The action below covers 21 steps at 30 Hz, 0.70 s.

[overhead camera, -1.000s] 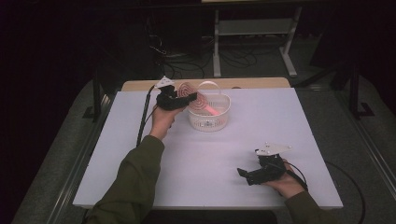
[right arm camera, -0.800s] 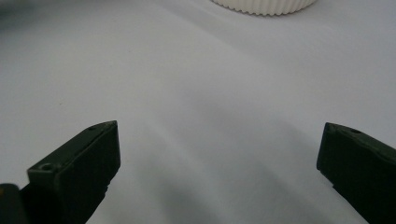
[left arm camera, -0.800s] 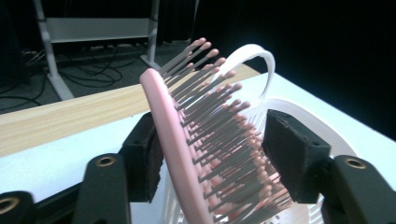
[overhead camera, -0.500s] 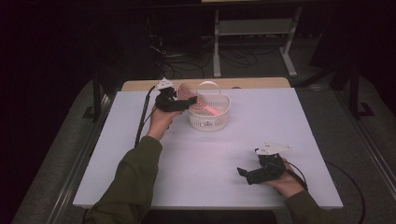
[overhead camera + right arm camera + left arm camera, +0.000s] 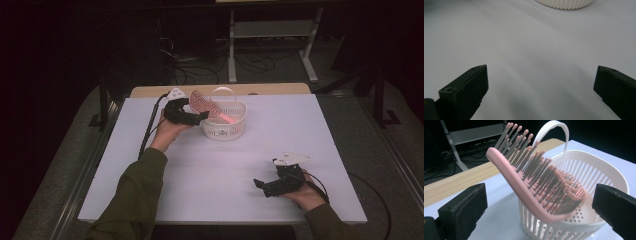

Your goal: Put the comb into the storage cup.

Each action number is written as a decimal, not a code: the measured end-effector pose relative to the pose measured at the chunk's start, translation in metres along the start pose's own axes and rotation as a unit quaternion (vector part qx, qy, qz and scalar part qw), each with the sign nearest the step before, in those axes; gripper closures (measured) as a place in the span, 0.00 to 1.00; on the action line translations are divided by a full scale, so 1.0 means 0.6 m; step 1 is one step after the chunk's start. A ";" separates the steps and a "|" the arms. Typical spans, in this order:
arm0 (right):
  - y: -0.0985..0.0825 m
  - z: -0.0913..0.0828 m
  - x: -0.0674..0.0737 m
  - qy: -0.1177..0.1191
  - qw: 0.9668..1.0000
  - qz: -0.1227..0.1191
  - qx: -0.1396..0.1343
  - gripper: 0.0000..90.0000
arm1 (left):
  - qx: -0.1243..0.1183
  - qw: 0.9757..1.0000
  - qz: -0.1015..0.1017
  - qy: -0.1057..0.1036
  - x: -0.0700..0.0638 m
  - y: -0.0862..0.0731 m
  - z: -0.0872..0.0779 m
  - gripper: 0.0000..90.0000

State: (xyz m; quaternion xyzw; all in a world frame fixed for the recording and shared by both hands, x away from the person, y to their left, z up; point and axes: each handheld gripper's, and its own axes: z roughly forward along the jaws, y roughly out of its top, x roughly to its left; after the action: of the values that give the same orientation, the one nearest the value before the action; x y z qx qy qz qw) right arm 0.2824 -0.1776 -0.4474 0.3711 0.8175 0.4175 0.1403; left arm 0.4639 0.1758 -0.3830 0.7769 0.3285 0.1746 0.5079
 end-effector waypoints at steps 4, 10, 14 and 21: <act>0.002 0.000 0.003 -0.003 1.000 -0.001 0.002 0.00 | 0.003 1.000 0.008 -0.003 -0.002 -0.002 -0.013 0.00; -0.001 -0.002 0.004 -0.005 1.000 -0.002 0.003 0.00 | 0.009 1.000 0.013 -0.008 -0.002 -0.005 -0.032 0.00; -0.001 -0.004 0.003 -0.007 1.000 -0.001 0.002 0.00 | 0.010 1.000 0.019 -0.015 -0.004 -0.008 -0.044 0.00; -0.003 -0.005 0.003 -0.009 1.000 0.001 0.003 0.00 | 0.025 0.999 0.033 -0.027 -0.016 -0.024 -0.062 0.00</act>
State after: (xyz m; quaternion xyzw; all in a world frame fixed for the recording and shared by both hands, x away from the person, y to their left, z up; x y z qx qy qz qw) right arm 0.2787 -0.1789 -0.4468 0.3758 0.8174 0.4117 0.1457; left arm 0.4295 0.1982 -0.3794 0.8041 0.2936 0.1622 0.4909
